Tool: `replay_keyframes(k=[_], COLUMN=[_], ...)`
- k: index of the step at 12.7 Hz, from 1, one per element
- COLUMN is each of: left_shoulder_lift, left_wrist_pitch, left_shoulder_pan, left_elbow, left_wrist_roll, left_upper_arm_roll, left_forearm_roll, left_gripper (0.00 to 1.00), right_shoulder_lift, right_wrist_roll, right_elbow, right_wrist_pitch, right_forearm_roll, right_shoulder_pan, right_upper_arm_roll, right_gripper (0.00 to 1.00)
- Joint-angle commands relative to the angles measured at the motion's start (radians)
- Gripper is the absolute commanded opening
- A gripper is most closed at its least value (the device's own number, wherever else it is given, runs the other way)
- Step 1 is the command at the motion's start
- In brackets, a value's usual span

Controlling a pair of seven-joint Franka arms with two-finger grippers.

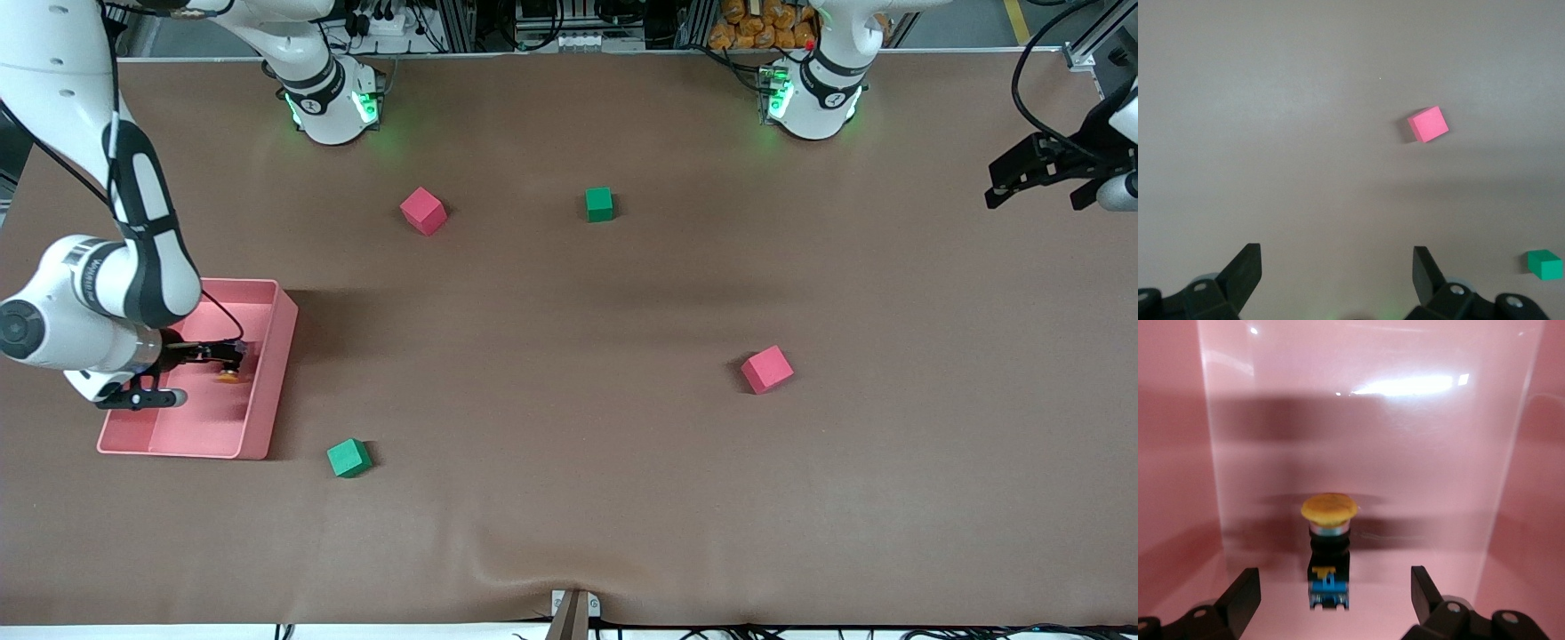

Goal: Place and upright button with both arms
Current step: 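Reach the right gripper into the pink tray and grasp the button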

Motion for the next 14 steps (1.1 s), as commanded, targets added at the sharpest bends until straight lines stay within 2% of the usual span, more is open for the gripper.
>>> replay_keyframes(k=[1, 2, 5, 6, 7, 8, 9, 12, 14], left_shoulder_lift=[0.013, 0.016, 0.013, 0.013, 0.008, 0.005, 0.003, 0.002, -0.003], left_wrist_pitch=[0.023, 0.023, 0.020, 0.019, 0.014, 0.005, -0.001, -0.015, -0.027], left_shoulder_pan=[0.010, 0.009, 0.009, 0.009, 0.009, 0.009, 0.009, 0.009, 0.009], left_elbow=[0.010, 0.008, 0.007, 0.007, 0.004, -0.001, 0.000, -0.003, -0.010], left_wrist_roll=[0.007, 0.007, 0.010, 0.013, 0.013, 0.015, 0.015, 0.015, 0.018], left_upper_arm_roll=[-0.003, -0.003, -0.004, -0.004, -0.004, -0.006, -0.006, -0.006, -0.007], left_forearm_roll=[-0.020, -0.020, -0.019, -0.019, -0.019, -0.020, -0.020, -0.020, -0.020], left_gripper=[1.00, 1.00, 1.00, 1.00, 1.00, 1.00, 1.00, 1.00, 1.00], right_shoulder_lift=[0.035, 0.048, 0.085, 0.092, 0.097, 0.097, 0.097, 0.094, 0.091], right_wrist_roll=[-0.059, -0.066, -0.094, -0.120, -0.163, -0.180, -0.180, -0.175, -0.171], right_elbow=[-0.004, -0.004, 0.010, 0.010, 0.021, 0.033, 0.044, 0.131, 0.253], right_wrist_pitch=[0.045, 0.056, 0.089, 0.103, 0.103, 0.093, 0.076, -0.057, -0.226], right_forearm_roll=[0.058, 0.093, 0.106, 0.107, 0.107, 0.107, 0.106, 0.106, 0.091], right_shoulder_pan=[-0.011, -0.011, -0.013, -0.019, -0.019, -0.023, -0.025, -0.020, -0.005], right_upper_arm_roll=[0.003, 0.003, 0.002, 0.002, 0.002, 0.000, -0.002, -0.025, -0.047], right_gripper=[1.00, 1.00, 1.00, 0.81, 0.37, 0.12, 0.00, 0.00, 0.00])
